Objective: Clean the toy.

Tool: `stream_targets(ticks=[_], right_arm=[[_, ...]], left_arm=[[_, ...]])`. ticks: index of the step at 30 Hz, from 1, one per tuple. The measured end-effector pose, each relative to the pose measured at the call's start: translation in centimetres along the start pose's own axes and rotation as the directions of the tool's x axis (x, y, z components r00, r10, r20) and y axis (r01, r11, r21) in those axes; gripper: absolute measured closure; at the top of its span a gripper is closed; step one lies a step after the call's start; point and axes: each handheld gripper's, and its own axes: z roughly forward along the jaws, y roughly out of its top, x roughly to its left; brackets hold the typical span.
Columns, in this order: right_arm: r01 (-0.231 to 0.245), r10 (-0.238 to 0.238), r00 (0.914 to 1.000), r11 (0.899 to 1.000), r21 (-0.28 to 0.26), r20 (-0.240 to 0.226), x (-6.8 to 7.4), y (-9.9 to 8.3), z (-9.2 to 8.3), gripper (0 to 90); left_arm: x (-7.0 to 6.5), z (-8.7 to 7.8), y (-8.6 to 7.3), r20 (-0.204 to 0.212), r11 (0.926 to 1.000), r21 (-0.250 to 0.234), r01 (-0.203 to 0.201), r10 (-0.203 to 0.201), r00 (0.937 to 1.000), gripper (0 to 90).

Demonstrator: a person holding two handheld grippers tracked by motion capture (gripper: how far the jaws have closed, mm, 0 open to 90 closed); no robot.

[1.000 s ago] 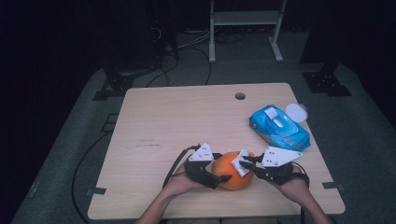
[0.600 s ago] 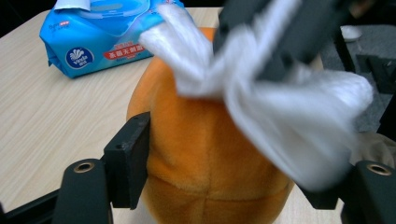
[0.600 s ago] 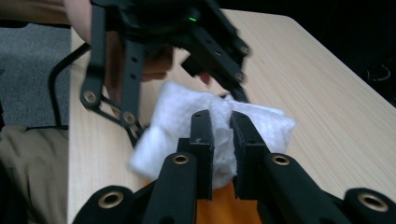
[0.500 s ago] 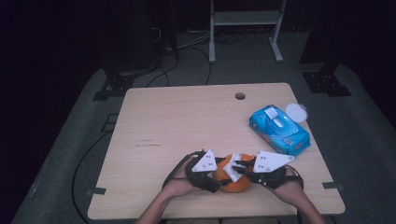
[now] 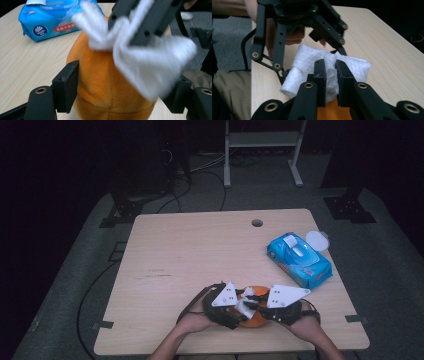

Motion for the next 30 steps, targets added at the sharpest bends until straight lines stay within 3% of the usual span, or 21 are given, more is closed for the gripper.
stream_targets(ticks=[5, 8, 11, 14, 17, 21, 23, 26, 28, 30], right_arm=[[-0.044, 0.044, 0.9990, 0.999, -0.001, 0.005, -1.2, -1.0, -0.9, 79.9], [-0.081, 0.081, 0.9961, 0.997, 0.003, 0.036, -2.1, -2.0, -1.6, 79.9], [-0.111, 0.111, 0.9922, 0.994, 0.001, 0.057, -2.4, -2.6, -1.8, 79.9], [-0.117, 0.117, 0.9912, 0.993, 0.004, 0.063, -2.3, -2.2, -1.2, 79.8], [-0.099, 0.099, 0.9937, 0.995, 0.006, 0.052, -2.0, -1.7, -0.9, 79.8], [-0.100, 0.099, 0.9937, 0.995, 0.014, 0.053, -2.2, -1.9, -1.3, 79.9], [-0.112, 0.110, 0.9915, 0.993, 0.025, 0.069, -2.6, -2.4, -1.4, 79.8], [-0.146, 0.144, 0.9874, 0.989, 0.022, 0.067, -3.0, -3.3, -1.2, 79.8], [-0.149, 0.148, 0.9868, 0.988, 0.025, 0.067, -3.0, -3.3, -1.1, 79.8], [-0.143, 0.141, 0.9878, 0.989, 0.026, 0.067, -3.0, -3.2, -1.0, 79.8]], left_arm=[[0.9, -0.4, -0.8, 0.008, 0.9991, -0.014, 0.041, -0.041, 0.9991, 31.6], [1.6, -0.6, -1.3, 0.012, 0.9964, -0.021, 0.082, -0.082, 0.9966, 31.9], [2.0, -0.6, -1.2, 0.022, 0.9902, -0.029, 0.136, -0.136, 0.9905, 21.8], [1.8, -0.4, -0.6, 0.020, 0.9908, -0.015, 0.135, -0.134, 0.9908, 15.8], [1.8, -0.6, -0.8, 0.014, 0.9953, -0.013, 0.096, -0.096, 0.9953, 22.2], [2.5, -1.0, -1.6, 0.012, 0.9926, -0.023, 0.120, -0.119, 0.9928, 27.6], [3.0, -1.3, -2.1, 0.010, 0.9874, -0.031, 0.155, -0.155, 0.9879, 27.4], [3.2, -1.5, -1.9, 0.008, 0.9804, -0.044, 0.192, -0.192, 0.9814, 18.6], [2.9, -1.4, -1.5, 0.013, 0.9850, -0.052, 0.164, -0.164, 0.9864, 16.5], [2.5, -1.3, -1.3, 0.001, 0.9909, -0.040, 0.129, -0.129, 0.9917, 22.8]])
